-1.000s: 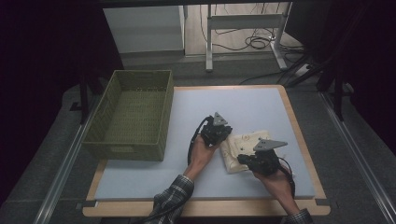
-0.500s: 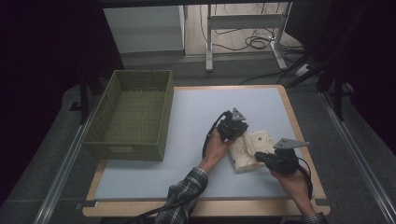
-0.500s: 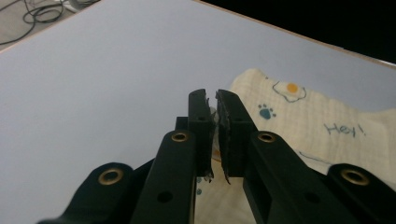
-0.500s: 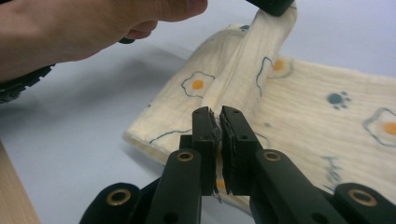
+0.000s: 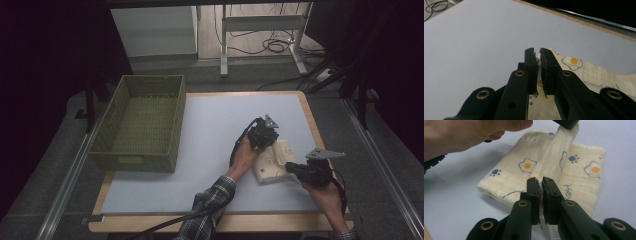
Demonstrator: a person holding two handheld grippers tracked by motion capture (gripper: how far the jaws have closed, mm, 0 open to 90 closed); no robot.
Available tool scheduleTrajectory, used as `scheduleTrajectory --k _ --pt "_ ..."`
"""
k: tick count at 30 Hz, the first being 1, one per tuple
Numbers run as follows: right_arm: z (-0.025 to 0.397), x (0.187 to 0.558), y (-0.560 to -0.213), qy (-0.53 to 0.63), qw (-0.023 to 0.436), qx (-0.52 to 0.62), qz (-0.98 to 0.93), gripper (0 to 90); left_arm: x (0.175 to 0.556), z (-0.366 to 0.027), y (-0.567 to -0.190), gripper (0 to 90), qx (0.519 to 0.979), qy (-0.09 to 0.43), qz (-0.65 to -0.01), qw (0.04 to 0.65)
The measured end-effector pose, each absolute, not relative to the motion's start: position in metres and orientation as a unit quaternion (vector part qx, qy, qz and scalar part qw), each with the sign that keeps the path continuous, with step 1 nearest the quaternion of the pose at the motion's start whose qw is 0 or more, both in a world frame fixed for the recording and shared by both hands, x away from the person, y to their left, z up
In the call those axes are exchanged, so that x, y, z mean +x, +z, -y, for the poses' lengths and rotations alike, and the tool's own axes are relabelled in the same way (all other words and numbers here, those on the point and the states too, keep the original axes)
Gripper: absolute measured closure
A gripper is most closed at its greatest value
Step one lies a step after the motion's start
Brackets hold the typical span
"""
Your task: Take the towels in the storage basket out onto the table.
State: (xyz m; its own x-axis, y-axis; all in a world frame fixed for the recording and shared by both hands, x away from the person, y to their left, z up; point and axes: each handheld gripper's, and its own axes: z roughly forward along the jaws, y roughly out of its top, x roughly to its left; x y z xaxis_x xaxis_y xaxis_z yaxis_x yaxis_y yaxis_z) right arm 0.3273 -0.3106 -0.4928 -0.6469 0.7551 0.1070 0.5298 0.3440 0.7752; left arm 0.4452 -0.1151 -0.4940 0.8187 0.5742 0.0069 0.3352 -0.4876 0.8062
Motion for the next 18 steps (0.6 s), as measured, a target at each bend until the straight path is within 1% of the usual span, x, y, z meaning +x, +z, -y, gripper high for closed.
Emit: scheduleTrajectory --k 4,5,6,7,8,10,12,13,15,18 --pt "0.316 0.329 -0.496 0.411 0.136 0.406 -0.805 83.8 0.448 0.123 -0.496 83.2 0.856 0.136 -0.264 0.424" --pt "0.317 0.329 -0.496 0.409 0.139 0.407 -0.805 83.4 0.448 0.125 -0.497 80.8 0.852 0.133 -0.268 0.429" --pt "0.317 0.330 -0.497 0.407 0.139 0.407 -0.806 82.9 0.448 0.127 -0.497 76.2 0.849 0.121 -0.271 0.437" --pt "0.317 0.330 -0.497 0.407 0.139 0.407 -0.806 82.9 0.448 0.127 -0.497 70.2 0.849 0.121 -0.271 0.437" --pt "0.319 0.330 -0.498 0.406 0.142 0.407 -0.806 82.3 0.448 0.127 -0.496 70.2 0.843 0.115 -0.275 0.447" --pt "0.324 0.330 -0.500 0.404 0.141 0.417 -0.802 79.4 0.448 0.124 -0.493 62.6 0.839 0.104 -0.280 0.454" --pt "0.326 0.330 -0.500 0.405 0.142 0.419 -0.800 78.2 0.448 0.122 -0.491 59.1 0.840 0.106 -0.279 0.453" --pt "0.328 0.330 -0.500 0.403 0.143 0.423 -0.799 76.2 0.446 0.121 -0.490 59.1 0.835 0.108 -0.283 0.459" --pt "0.335 0.328 -0.501 0.399 0.146 0.431 -0.796 73.3 0.445 0.114 -0.487 53.9 0.838 0.114 -0.282 0.453" --pt "0.340 0.326 -0.501 0.392 0.153 0.435 -0.796 71.2 0.444 0.110 -0.487 50.7 0.838 0.119 -0.284 0.450"
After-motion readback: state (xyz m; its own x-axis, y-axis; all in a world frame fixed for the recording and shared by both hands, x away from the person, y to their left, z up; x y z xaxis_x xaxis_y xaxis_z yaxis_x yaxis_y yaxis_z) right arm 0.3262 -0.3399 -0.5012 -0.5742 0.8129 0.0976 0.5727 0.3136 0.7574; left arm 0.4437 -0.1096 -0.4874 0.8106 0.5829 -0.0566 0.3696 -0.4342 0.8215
